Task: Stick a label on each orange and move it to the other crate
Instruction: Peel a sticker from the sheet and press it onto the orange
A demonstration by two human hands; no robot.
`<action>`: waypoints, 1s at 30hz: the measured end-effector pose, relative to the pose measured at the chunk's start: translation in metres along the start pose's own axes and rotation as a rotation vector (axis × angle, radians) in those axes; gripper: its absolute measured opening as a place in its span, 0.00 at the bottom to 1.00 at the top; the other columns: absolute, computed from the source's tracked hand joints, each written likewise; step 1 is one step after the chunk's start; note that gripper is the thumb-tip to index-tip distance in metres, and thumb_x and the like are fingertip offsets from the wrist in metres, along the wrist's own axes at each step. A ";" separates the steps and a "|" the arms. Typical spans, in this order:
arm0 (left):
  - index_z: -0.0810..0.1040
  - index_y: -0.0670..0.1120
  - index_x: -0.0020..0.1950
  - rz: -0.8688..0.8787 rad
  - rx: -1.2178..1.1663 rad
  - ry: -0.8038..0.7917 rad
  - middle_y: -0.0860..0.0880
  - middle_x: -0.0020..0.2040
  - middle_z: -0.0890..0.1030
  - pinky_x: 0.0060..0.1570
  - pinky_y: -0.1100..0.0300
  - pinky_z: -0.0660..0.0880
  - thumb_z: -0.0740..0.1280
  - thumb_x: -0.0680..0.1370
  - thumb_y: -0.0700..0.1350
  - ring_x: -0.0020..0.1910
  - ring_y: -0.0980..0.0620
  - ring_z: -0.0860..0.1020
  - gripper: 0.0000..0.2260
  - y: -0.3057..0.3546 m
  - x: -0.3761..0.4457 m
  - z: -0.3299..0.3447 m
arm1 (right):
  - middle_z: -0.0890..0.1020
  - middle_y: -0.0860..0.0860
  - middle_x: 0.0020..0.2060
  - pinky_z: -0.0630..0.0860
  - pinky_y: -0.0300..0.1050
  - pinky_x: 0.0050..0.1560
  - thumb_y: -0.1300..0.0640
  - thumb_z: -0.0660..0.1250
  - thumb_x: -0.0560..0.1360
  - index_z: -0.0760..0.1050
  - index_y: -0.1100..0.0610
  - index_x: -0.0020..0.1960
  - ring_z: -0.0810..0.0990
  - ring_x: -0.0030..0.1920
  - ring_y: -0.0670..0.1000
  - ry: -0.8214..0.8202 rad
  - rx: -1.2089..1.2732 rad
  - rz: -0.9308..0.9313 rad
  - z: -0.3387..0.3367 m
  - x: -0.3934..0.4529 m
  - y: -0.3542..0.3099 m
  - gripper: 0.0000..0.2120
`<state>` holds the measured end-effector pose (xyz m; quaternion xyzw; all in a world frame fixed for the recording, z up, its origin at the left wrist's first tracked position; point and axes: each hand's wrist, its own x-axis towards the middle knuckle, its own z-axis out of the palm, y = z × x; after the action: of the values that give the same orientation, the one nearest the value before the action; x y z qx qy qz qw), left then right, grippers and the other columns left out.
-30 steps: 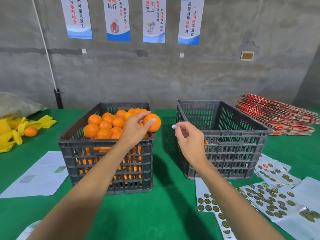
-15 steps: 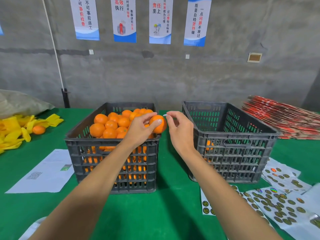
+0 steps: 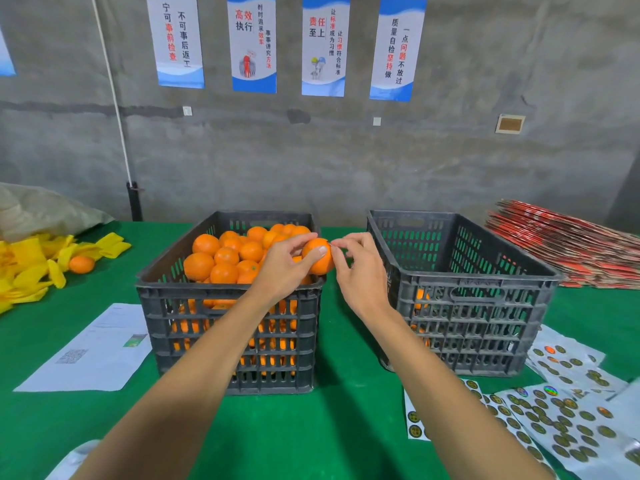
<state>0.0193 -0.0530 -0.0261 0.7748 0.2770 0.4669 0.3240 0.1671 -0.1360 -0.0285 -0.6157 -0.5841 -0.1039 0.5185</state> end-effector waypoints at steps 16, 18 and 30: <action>0.78 0.52 0.71 0.086 -0.066 -0.062 0.55 0.67 0.80 0.59 0.48 0.82 0.69 0.81 0.54 0.66 0.54 0.78 0.19 -0.005 0.004 0.002 | 0.70 0.52 0.72 0.79 0.50 0.59 0.48 0.68 0.80 0.63 0.56 0.78 0.75 0.67 0.54 -0.190 -0.377 -0.203 0.001 -0.013 -0.003 0.30; 0.77 0.51 0.72 0.038 -0.129 -0.058 0.53 0.68 0.79 0.58 0.48 0.82 0.70 0.79 0.56 0.66 0.52 0.79 0.22 -0.009 0.006 0.003 | 0.70 0.52 0.72 0.79 0.50 0.59 0.48 0.69 0.80 0.63 0.56 0.77 0.76 0.66 0.54 -0.189 -0.287 -0.142 0.001 -0.012 -0.002 0.30; 0.78 0.55 0.68 -0.057 -0.192 -0.054 0.56 0.62 0.83 0.64 0.52 0.79 0.66 0.83 0.55 0.64 0.59 0.80 0.14 -0.019 0.015 0.003 | 0.71 0.55 0.65 0.76 0.55 0.51 0.44 0.67 0.79 0.66 0.55 0.70 0.80 0.56 0.63 0.027 -0.424 0.158 -0.065 0.020 0.066 0.25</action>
<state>0.0253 -0.0306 -0.0332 0.7445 0.2439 0.4608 0.4171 0.2590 -0.1585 -0.0192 -0.7535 -0.4921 -0.1916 0.3917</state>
